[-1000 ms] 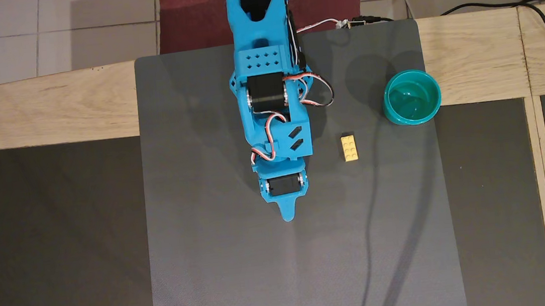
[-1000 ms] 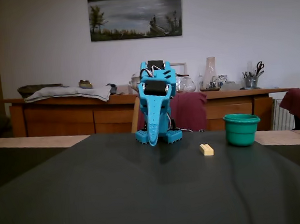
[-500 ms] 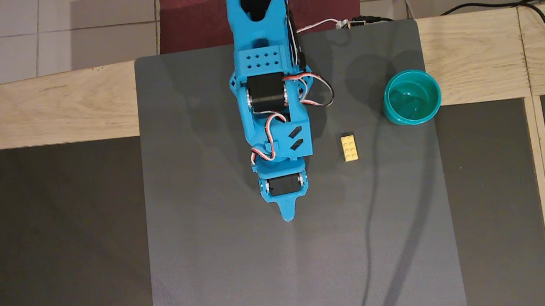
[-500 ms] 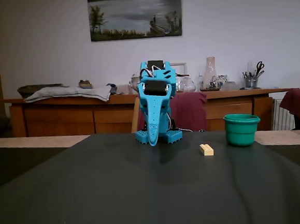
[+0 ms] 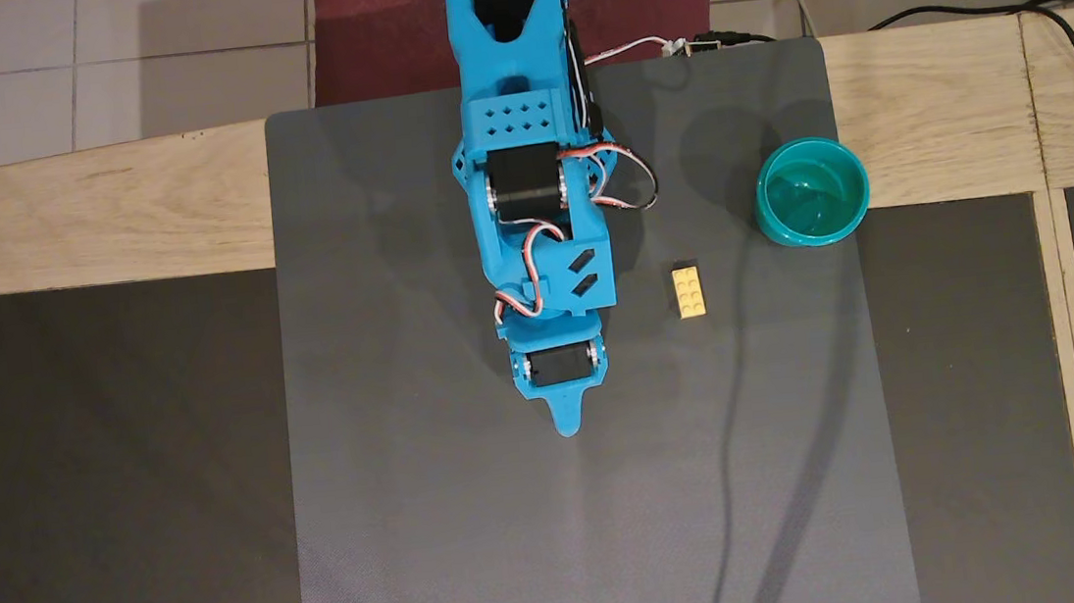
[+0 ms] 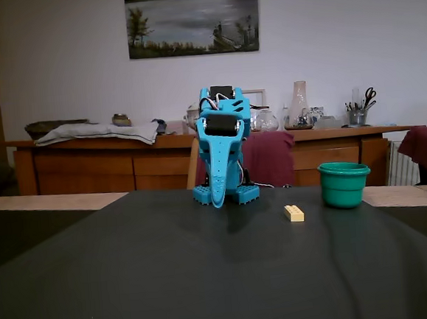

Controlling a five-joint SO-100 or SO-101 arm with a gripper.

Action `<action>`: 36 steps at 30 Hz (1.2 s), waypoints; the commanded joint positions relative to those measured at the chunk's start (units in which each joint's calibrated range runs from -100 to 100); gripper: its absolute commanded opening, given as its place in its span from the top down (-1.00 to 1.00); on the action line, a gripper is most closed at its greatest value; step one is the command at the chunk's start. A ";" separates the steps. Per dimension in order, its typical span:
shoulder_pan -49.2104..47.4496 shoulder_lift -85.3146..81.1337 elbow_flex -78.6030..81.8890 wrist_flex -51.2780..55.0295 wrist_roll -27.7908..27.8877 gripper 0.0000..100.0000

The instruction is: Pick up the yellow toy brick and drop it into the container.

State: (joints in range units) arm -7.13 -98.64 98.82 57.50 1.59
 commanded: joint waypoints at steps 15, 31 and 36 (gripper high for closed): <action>0.43 -0.35 -0.27 -0.59 0.09 1.00; -0.42 -0.35 -5.23 -2.01 5.68 1.00; -2.04 0.50 -9.65 -0.77 7.72 1.00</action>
State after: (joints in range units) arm -8.09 -98.56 93.11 56.18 8.46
